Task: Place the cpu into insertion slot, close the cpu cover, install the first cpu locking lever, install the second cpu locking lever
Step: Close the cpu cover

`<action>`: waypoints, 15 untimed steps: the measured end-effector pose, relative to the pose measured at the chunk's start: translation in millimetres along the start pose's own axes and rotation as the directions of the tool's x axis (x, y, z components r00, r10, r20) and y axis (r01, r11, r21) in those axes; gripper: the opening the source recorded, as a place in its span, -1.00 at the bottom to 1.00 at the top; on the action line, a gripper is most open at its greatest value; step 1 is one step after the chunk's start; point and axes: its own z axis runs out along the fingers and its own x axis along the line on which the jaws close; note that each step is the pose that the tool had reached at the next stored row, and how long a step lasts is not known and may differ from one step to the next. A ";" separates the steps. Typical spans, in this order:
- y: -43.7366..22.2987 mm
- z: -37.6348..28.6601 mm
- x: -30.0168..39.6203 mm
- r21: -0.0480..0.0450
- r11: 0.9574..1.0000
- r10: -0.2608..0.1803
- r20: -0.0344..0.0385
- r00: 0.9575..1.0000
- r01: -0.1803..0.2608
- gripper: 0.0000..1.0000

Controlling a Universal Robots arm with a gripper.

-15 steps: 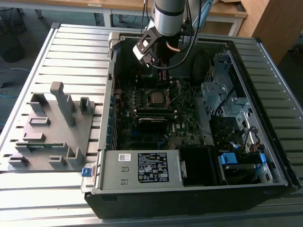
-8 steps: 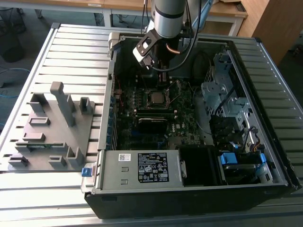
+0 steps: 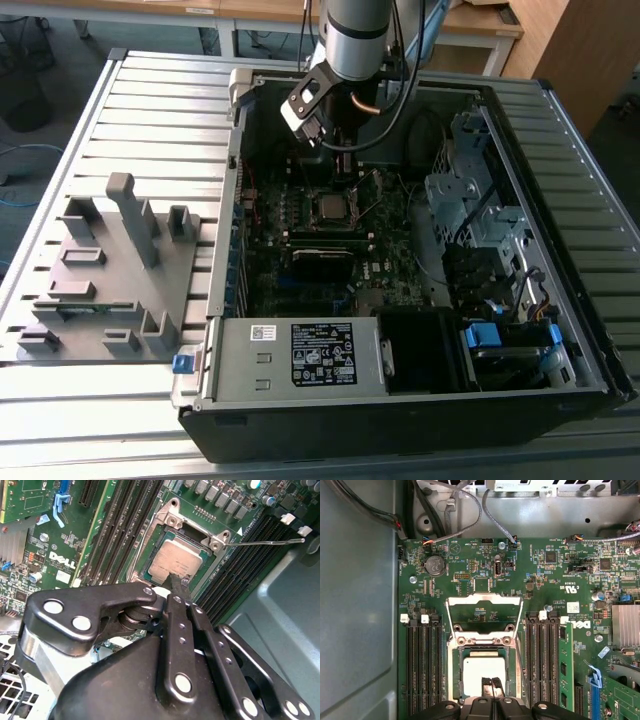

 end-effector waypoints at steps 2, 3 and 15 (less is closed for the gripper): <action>0.0 -1.1 0.0 0.000 1.000 0.000 0.000 1.000 0.000 -0.80; 0.0 -2.1 0.0 0.000 1.000 0.000 0.000 1.000 0.000 -0.80; 0.2 -12.6 0.1 0.002 1.000 0.000 0.000 1.000 0.000 -0.80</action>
